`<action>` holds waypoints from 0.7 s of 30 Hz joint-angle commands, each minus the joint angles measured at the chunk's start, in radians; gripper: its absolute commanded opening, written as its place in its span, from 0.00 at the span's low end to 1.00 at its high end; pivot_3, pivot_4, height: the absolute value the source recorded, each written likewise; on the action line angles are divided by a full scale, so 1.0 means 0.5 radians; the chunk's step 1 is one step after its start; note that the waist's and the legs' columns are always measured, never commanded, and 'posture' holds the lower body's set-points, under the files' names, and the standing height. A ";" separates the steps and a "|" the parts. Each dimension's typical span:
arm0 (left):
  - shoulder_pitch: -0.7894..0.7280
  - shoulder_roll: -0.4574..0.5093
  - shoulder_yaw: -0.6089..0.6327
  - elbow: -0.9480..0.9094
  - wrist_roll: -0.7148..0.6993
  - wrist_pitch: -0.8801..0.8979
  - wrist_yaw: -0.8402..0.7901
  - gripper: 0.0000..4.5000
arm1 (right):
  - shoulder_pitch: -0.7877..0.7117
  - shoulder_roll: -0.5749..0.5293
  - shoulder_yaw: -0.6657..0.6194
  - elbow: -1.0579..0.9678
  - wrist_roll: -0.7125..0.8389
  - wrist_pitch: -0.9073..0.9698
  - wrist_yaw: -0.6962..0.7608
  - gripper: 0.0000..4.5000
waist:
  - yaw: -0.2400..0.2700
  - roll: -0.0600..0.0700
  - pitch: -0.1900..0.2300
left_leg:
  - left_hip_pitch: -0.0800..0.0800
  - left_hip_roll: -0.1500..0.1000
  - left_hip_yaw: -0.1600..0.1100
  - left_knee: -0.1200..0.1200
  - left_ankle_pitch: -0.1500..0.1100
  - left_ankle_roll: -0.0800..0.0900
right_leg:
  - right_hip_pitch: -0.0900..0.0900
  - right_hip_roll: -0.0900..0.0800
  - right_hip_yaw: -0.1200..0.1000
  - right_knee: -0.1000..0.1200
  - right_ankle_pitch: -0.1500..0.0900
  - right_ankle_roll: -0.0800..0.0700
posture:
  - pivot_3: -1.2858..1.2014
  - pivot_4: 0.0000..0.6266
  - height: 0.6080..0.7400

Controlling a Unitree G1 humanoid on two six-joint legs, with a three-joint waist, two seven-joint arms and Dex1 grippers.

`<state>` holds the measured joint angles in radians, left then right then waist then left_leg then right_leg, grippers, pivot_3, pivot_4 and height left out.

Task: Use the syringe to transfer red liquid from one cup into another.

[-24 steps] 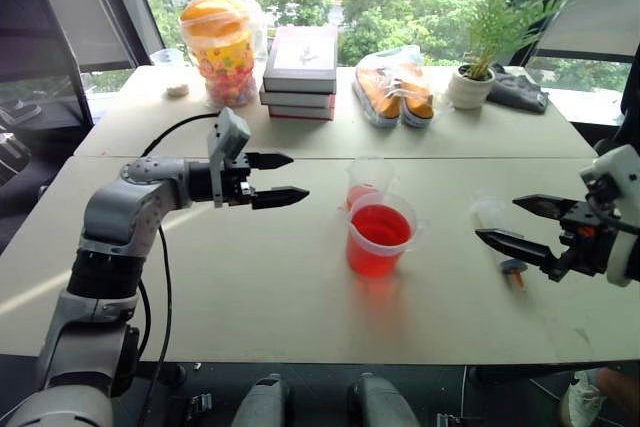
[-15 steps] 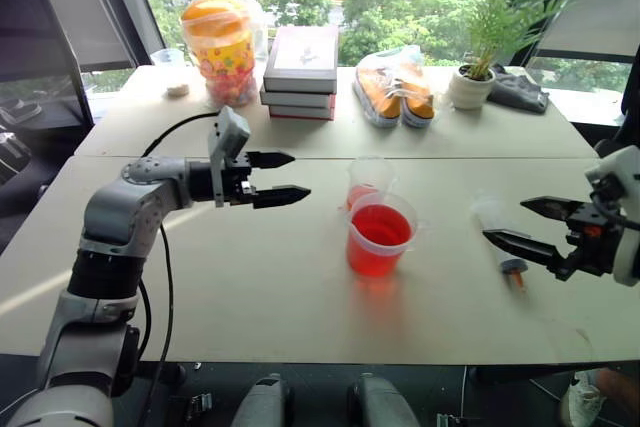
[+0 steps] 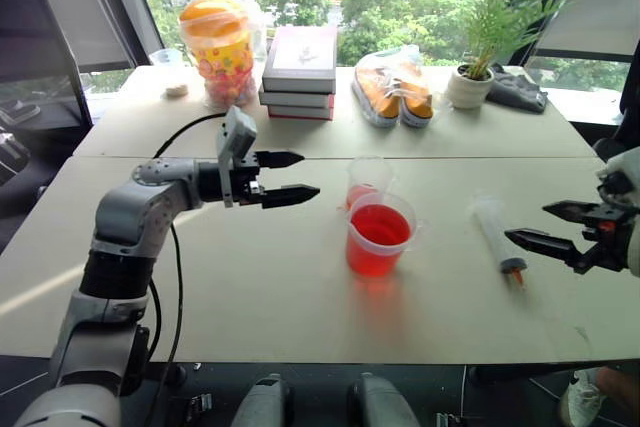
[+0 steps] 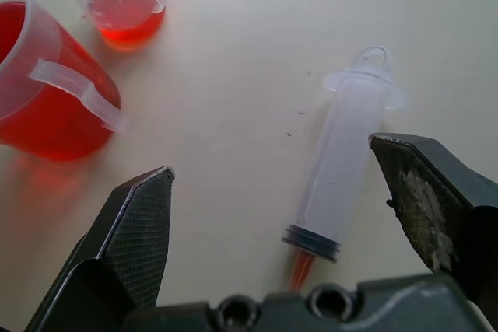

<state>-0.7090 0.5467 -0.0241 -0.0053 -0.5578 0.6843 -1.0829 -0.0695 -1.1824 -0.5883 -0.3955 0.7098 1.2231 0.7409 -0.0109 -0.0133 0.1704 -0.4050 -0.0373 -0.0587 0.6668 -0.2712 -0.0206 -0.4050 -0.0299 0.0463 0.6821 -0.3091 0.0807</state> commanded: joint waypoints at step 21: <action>0.025 -0.106 -0.004 -0.038 0.034 -0.149 0.066 1.00 | -1.879 0.303 1.982 2.008 -0.920 -0.124 0.502 0.98 | -0.004 0.003 0.001 | -0.008 0.000 0.004 -0.003 0.000 0.000 | -0.013 -0.001 0.002 -0.002 0.001 -0.002 | 0.52 0.24 1.00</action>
<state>-0.6979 0.4910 -0.0292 0.0140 -0.5395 0.6224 -1.0587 -0.9805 -1.0267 0.3844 0.5719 0.2984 1.1889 0.9686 -0.0128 -0.0119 0.1712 -0.4089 -0.0374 -0.0569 0.6656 -0.2712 -0.0207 -0.4113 -0.0302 0.0472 0.6811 -0.3087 0.0799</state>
